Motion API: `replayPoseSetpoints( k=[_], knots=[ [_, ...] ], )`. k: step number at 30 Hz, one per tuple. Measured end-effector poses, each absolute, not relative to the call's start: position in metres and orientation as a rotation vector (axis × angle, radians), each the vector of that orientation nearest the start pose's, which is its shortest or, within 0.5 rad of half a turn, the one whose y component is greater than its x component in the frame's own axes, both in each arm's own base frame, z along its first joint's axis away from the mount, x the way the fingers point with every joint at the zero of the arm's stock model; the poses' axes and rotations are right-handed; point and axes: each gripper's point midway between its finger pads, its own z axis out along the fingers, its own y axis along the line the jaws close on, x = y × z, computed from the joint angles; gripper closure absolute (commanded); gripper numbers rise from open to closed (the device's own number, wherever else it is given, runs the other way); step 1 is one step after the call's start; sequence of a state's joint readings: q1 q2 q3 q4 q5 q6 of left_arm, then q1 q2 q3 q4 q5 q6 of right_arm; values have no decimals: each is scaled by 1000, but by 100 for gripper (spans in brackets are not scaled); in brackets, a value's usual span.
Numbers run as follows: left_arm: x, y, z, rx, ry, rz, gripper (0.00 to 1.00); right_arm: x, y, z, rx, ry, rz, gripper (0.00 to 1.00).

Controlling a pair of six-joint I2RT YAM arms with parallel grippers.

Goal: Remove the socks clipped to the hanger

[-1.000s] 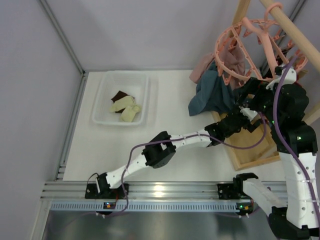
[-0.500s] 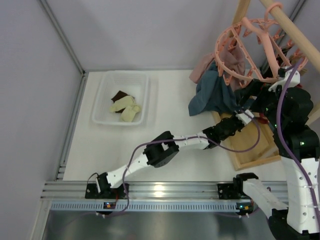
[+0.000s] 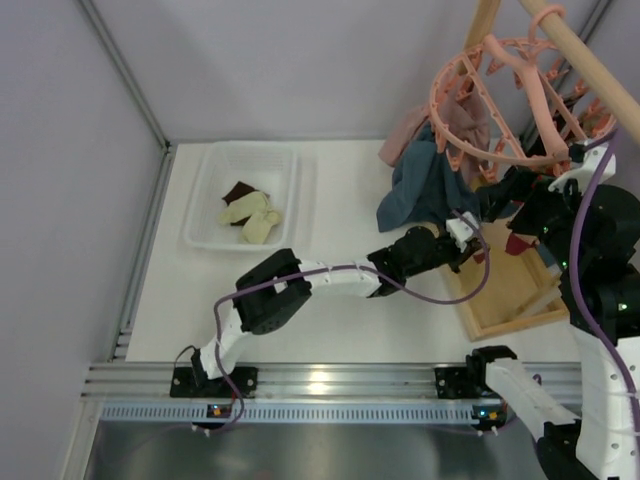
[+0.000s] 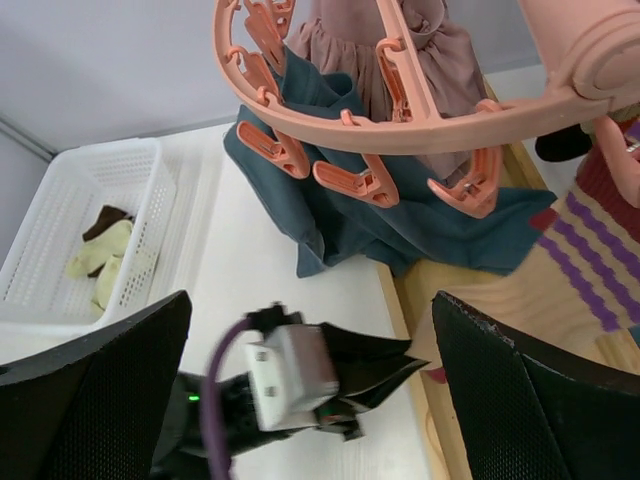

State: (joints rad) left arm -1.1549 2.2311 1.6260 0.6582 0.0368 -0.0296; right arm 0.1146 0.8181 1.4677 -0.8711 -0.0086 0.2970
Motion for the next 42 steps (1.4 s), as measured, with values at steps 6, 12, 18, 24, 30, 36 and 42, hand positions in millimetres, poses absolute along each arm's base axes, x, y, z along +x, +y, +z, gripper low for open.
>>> replayPoseSetpoints(
  k=[6,12,18,24,30,36,42],
  knots=[
    [211,-553,253,882,1346,-1151,100,213,36,428,158,1755,293,1],
    [182,-491,289,866,1337,-1307,100,207,33,431,162,1747,283,1],
    [193,-425,314,761,1368,-1416,100,206,31,428,166,1766,263,1],
    [208,-386,323,706,1400,-1489,100,207,28,428,164,1768,242,2],
    [211,-368,321,739,1440,-1579,98,225,35,424,149,1791,264,8],
    [210,-356,323,758,1455,-1622,98,252,44,407,127,1816,295,26],
    [203,-355,319,785,1470,-1658,98,268,47,402,131,1799,305,40]
  ],
)
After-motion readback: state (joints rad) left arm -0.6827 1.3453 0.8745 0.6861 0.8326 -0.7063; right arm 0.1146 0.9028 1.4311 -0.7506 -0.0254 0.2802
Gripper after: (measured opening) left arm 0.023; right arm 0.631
